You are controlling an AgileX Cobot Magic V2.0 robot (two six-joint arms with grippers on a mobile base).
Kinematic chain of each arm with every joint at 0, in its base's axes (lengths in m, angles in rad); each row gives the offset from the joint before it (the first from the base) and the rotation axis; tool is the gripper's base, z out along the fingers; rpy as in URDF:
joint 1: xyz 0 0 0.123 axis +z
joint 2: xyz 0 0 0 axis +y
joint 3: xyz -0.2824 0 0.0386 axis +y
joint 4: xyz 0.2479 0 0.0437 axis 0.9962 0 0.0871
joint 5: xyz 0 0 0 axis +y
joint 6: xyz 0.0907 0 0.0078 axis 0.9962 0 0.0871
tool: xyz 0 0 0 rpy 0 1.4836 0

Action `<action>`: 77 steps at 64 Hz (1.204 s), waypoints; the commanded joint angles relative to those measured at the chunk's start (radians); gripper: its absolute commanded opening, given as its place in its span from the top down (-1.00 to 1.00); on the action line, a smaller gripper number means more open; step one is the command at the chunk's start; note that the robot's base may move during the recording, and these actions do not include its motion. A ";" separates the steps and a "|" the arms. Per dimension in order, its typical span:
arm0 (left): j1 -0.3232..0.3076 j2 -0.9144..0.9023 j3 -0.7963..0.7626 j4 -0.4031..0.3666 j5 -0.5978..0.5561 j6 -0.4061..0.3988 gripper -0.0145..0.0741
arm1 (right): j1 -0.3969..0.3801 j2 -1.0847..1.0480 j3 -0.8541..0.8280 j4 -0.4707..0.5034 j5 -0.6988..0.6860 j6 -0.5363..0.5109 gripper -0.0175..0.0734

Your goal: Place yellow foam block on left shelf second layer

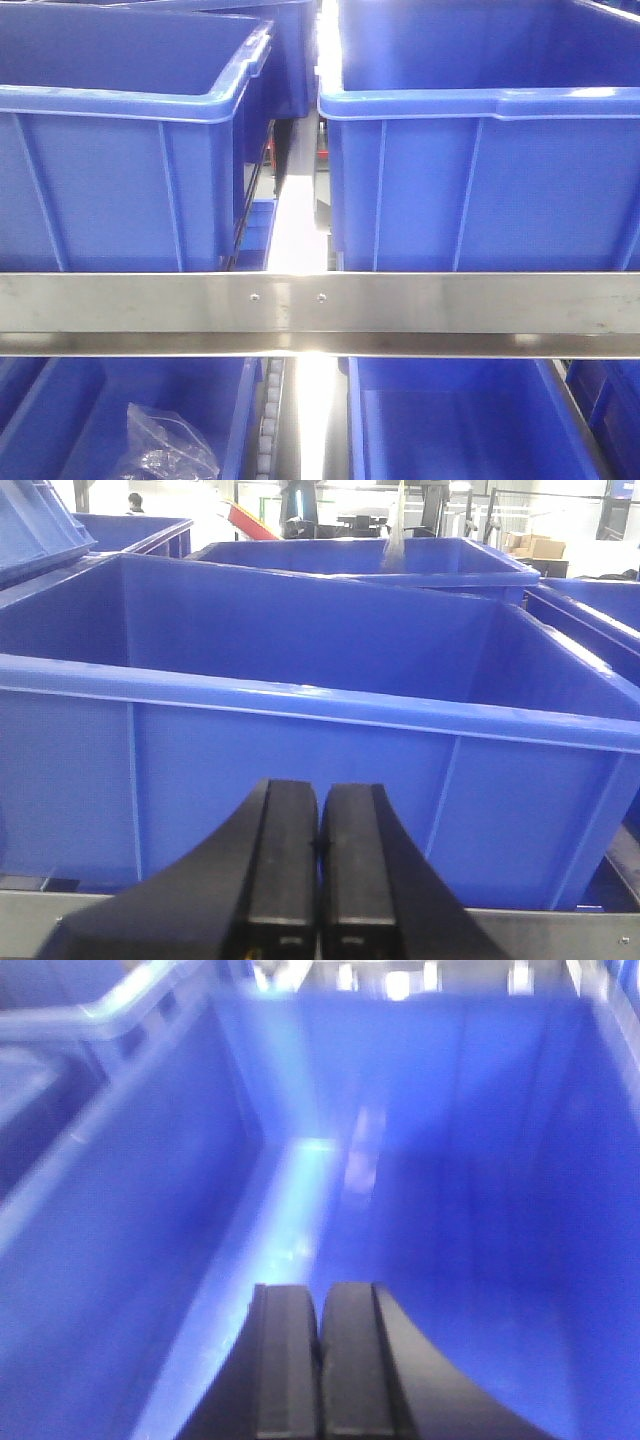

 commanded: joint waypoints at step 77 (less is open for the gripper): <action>0.003 -0.015 0.025 -0.004 -0.090 -0.005 0.36 | -0.010 -1.031 0.651 -0.079 0.099 -0.016 0.51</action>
